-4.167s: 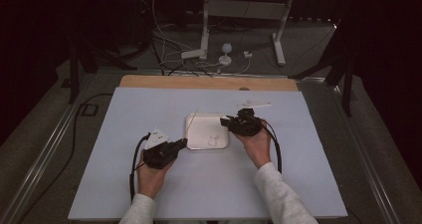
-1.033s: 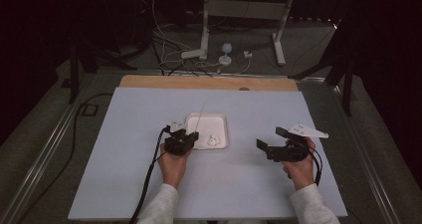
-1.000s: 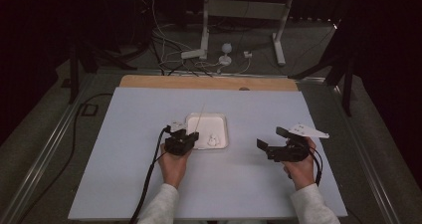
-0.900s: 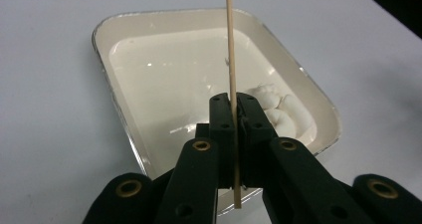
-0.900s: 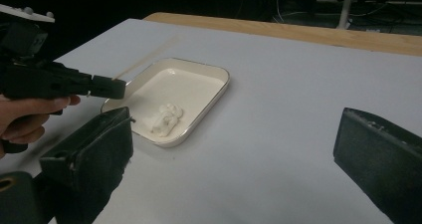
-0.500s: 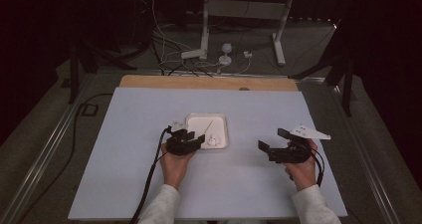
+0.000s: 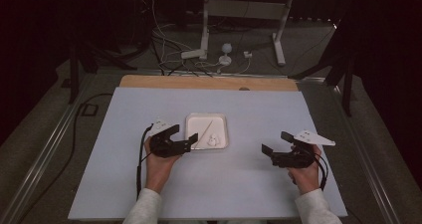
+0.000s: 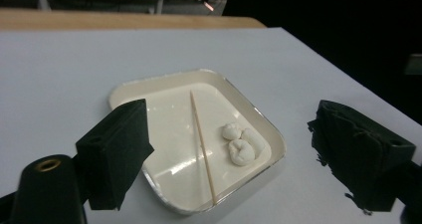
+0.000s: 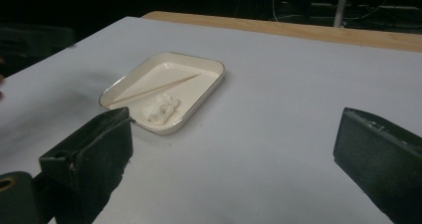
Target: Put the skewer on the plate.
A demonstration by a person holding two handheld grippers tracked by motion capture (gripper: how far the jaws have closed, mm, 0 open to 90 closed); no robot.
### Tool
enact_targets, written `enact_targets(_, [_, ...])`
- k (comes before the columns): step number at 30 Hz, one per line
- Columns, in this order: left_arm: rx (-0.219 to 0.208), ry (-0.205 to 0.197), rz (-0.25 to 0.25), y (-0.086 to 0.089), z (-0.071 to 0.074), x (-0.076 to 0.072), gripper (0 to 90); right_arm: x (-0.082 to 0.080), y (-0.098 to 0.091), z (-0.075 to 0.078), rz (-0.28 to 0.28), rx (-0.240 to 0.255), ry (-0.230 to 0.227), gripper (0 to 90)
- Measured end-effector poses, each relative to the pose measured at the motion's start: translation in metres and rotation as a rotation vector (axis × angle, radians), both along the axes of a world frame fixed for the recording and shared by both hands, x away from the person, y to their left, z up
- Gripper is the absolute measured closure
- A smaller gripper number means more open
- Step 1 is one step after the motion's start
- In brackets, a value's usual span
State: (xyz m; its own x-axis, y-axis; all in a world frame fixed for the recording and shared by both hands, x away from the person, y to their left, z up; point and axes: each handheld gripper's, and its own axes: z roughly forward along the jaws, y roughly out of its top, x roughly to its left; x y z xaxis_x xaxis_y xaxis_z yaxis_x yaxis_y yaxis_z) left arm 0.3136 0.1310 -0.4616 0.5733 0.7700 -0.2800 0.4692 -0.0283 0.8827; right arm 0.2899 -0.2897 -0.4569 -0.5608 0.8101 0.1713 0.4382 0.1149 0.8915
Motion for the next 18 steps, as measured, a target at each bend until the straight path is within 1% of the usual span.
enact_targets(4, [-0.010, -0.048, 0.004, 0.020, 0.009, -0.012, 8.6, -0.005, -0.003, -0.003, -0.005, -0.005, -0.016, 1.4])
enact_targets(8, [-0.001, -0.064, 0.013, 0.038, 0.011, -0.021, 2.5, -0.010, -0.006, -0.005, -0.005, -0.011, -0.031, 1.3])
enact_targets(11, [0.013, -0.081, 0.027, 0.050, 0.010, -0.028, 1.0, -0.013, -0.007, -0.007, -0.007, -0.019, -0.046, 0.1])
enact_targets(14, [0.012, -0.107, 0.042, 0.061, 0.009, -0.036, 0.5, -0.016, -0.009, -0.009, -0.009, -0.028, -0.059, 0.1])
enact_targets(16, [0.021, -0.129, 0.053, 0.067, 0.008, -0.041, 0.5, -0.017, -0.010, -0.010, -0.010, -0.024, -0.064, 0.1])
enact_targets(18, [0.029, -0.137, 0.053, 0.073, 0.006, -0.046, 0.5, -0.018, -0.012, -0.011, -0.013, -0.022, -0.070, 0.1])
